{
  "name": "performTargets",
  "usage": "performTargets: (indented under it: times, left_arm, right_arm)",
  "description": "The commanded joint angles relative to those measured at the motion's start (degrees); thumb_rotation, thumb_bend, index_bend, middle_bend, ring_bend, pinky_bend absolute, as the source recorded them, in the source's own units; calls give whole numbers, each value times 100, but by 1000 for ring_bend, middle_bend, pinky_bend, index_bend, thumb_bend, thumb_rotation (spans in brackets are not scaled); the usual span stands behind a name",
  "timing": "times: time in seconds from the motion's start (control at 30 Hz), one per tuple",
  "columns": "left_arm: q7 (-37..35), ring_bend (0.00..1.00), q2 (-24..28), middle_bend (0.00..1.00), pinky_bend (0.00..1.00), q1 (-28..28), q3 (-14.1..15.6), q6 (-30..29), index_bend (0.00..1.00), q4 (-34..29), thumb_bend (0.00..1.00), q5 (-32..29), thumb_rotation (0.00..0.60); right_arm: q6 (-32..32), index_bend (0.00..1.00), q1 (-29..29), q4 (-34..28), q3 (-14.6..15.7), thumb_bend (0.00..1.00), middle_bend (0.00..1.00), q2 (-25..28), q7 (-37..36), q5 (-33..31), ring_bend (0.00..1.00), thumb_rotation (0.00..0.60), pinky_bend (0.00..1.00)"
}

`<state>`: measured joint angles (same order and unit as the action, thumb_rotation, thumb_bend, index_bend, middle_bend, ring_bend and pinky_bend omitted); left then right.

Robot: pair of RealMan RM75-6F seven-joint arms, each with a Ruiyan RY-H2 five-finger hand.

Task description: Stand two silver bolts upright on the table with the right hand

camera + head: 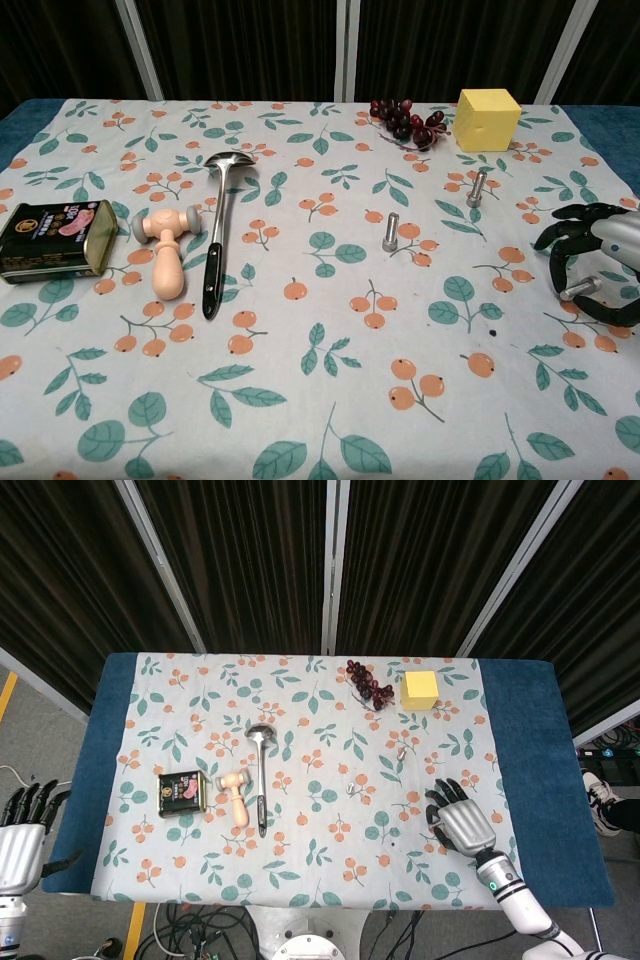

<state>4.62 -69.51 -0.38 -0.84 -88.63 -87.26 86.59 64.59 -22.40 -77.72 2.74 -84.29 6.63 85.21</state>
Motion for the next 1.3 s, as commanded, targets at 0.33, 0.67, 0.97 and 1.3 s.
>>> performTargets:
  times: [0.33,0.67,0.97,1.3]
  left_arm:
    - [27,6,-10,56,0,-12,-8,26,167,-3,0,-16,600]
    - [33,6,-17,56,0,-18,-8,52,168,-2,0,-35,600]
    - [28,6,-21,56,0,-29,-16,66,168,4,0,-42,600]
    - [39,6,-24,56,0,-42,-23,83,167,2,0,-53,600]
  right_arm:
    - [-498,531,-11,-620,-469,355,212,468,-1942,-661,0,600,0]
    - [-615,536,-26,-366,-526,355,212,388,-2426,-649,0,600,0]
    - [-588,498,-34,-221,-497,355,202,295,-2263,-562,0,600,0]
    - [-584,424,-28,-262,-462,355,188,328,-2156,-506,0,600,0]
